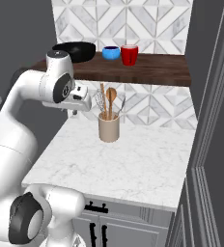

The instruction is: Gather all objects into one cabinet and sort the glasses and bowls to opposite sides.

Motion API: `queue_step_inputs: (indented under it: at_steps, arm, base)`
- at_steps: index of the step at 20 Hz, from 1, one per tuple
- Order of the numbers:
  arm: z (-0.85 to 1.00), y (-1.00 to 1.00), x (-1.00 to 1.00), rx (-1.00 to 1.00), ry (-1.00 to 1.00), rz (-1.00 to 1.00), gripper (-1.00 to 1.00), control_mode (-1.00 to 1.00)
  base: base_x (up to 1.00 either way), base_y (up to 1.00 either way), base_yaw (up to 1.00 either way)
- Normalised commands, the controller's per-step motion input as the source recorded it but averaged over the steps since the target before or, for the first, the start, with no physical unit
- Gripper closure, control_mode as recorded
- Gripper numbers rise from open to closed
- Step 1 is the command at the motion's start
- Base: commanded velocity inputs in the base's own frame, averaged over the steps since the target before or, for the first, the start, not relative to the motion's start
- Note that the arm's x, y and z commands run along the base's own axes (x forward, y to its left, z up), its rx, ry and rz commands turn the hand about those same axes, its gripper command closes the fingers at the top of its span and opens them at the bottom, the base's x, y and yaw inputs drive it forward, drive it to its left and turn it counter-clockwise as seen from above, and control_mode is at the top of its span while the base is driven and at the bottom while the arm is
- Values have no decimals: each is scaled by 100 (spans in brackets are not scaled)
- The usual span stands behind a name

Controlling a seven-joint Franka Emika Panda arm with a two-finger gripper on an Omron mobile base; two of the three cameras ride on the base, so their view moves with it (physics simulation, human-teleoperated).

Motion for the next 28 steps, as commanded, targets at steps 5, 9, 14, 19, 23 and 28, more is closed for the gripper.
queue_step_inputs:
  at_steps: [5, 9, 14, 19, 23, 28]
  arm:
    - [45, 12, -35, -3, -24, 3, -100, -100]
    - [100, 0, -63, -3, -47, 7, -100, -100]
    - [90, -13, -67, 0, -23, 2, -100, -100]
    - [41, -44, -76, 0, -18, -6, -100, -100]
    - [54, -8, -66, 0, -29, -2, -100, -100]
    - [21, 0, -35, 0, -15, -1, -100, -100]
  base:
    - [0, 0, 0]
    - [0, 0, 0]
    - [0, 0, 0]
    - [0, 0, 0]
    - [0, 0, 0]
    - [0, 0, 0]
